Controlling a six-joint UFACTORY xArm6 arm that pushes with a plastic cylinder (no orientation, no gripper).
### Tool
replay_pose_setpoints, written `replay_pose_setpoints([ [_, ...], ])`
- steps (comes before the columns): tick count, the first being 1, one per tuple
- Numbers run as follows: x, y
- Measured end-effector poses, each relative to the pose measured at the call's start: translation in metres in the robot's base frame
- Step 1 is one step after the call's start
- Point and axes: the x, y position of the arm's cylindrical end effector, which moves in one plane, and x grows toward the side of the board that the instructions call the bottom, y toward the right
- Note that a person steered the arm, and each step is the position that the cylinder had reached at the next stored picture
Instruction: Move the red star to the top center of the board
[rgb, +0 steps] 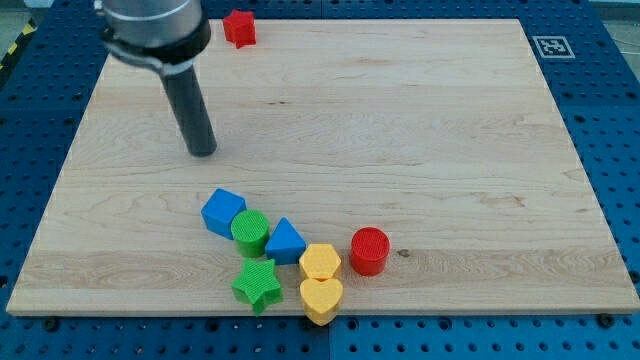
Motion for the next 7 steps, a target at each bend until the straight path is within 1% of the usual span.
replay_pose_setpoints([
  [1,-0.025,-0.009],
  [2,-0.03,-0.039],
  [3,-0.049,-0.06],
  [7,-0.196,-0.061],
])
